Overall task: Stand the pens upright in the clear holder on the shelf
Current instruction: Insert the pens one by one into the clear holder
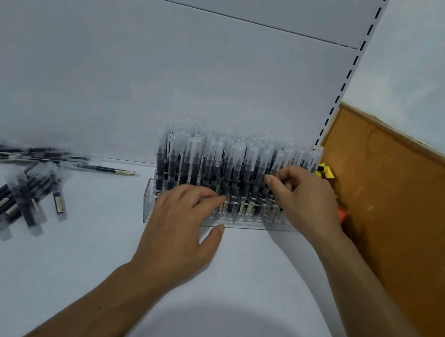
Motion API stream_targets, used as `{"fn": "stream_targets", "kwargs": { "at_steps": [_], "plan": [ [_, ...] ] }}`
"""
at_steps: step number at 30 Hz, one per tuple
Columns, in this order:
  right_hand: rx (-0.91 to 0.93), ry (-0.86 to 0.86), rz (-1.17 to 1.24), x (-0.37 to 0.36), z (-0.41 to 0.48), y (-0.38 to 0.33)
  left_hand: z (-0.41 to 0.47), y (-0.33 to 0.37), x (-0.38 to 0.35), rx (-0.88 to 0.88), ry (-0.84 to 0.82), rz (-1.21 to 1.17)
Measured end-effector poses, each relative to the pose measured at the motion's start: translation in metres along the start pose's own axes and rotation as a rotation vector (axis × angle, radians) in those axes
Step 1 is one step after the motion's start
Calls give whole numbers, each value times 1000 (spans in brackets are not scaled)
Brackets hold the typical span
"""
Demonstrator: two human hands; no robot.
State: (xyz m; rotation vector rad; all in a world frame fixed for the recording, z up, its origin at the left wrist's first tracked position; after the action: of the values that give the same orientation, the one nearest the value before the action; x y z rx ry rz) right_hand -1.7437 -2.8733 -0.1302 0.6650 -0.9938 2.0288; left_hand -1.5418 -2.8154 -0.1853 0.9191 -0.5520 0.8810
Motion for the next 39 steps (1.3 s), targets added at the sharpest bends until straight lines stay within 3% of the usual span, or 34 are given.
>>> {"fn": "stream_targets", "kwargs": {
  "at_steps": [8,15,20,25,30,34,39],
  "plan": [
    [-7,29,-74,10,-29,-24,5,-3,31,33,1,-211],
    [283,-444,51,-53,-47,-122,-6,-84,99,368,151,-272],
    [509,-574,84,-112,-43,-194,-31,-153,150,678,228,-161],
    [531,-669,110,-172,-34,-223,-50,-202,179,871,107,48],
    [555,-591,130,-186,-40,-224,-37,-216,182,906,-62,146],
    [489,-499,169,-182,-34,-217,-16,-221,183,961,-216,213],
    [339,-475,301,-176,-30,-218,-3,-222,179,1025,-286,210]
  ]
}}
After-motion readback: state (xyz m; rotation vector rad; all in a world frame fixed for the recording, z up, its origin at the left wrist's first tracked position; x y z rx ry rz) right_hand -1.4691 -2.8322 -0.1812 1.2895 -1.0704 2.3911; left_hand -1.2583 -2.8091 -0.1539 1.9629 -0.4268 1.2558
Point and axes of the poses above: each hand's wrist, its own z-axis towards the middle knuckle, its own x-axis out of the back of the hand, y = z × x, the point moved 3 cm from there along z, towards the middle knuckle, and after that the axes turned 9 degrees about x, right-handed, at the moved point
